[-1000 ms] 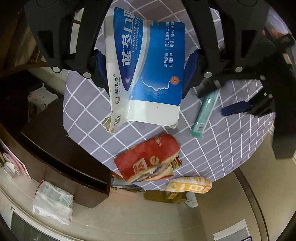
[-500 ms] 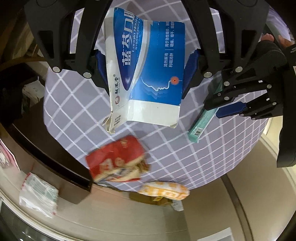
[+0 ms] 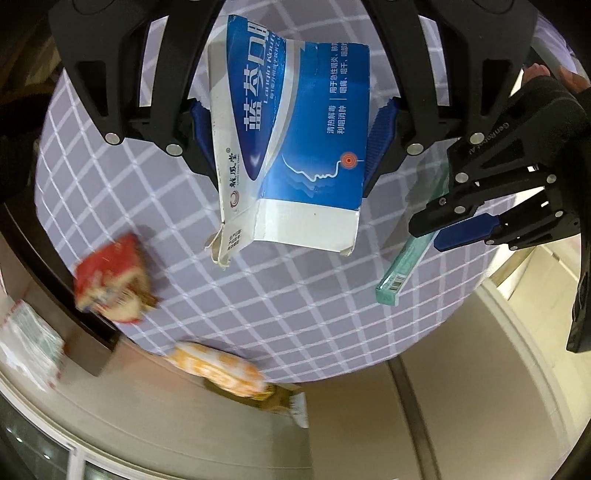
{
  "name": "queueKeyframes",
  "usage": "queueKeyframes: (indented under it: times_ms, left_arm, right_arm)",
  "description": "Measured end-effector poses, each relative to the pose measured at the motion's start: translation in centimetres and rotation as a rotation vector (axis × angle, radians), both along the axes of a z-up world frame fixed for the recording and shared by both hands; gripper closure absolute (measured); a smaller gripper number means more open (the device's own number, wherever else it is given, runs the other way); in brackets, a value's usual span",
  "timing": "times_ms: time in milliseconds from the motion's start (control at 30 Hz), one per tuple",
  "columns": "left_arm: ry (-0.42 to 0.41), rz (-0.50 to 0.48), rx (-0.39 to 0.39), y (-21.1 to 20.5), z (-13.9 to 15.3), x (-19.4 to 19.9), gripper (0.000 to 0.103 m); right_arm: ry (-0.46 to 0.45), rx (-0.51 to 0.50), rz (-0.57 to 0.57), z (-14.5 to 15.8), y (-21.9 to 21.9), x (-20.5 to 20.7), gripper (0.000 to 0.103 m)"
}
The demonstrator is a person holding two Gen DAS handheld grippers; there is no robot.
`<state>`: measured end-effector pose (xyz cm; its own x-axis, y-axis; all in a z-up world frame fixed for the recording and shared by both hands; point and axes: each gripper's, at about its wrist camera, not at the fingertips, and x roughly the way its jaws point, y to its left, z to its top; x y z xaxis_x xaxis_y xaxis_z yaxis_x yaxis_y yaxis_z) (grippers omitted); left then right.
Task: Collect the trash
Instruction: 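Carry the teal package and blue box with both tools over the bin, then open both tools to drop the package and box into the bin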
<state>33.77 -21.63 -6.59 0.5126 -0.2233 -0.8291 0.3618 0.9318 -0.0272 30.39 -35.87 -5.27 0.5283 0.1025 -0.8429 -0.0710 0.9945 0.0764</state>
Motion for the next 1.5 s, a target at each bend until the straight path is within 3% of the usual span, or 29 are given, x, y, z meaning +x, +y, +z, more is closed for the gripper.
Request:
queueKeyframes:
  times_ms: [533,933,1333,1400,1500]
  left_arm:
    - [-0.009,0.259,-0.034,15.7,0.2,-0.5,0.076]
    - [0.010,0.441,-0.035,27.5,-1.4,-2.6,0.076]
    - [0.058,0.553,-0.020,34.4,-3.6,-4.4,0.076]
    - [0.062,0.563,-0.004,35.1,-3.8,-4.5,0.075]
    - [0.073,0.596,0.016,35.8,-4.3,-4.2,0.061]
  right_arm:
    - [0.009,-0.001,0.244,0.3,15.7,3.2,0.036]
    - [0.019,-0.036,0.424,-0.4,27.5,3.4,0.036]
    - [0.047,-0.052,0.534,-2.3,35.5,2.8,0.036]
    - [0.055,-0.054,0.535,-2.7,36.1,3.1,0.036]
    - [0.072,-0.048,0.524,-3.4,36.6,3.5,0.036]
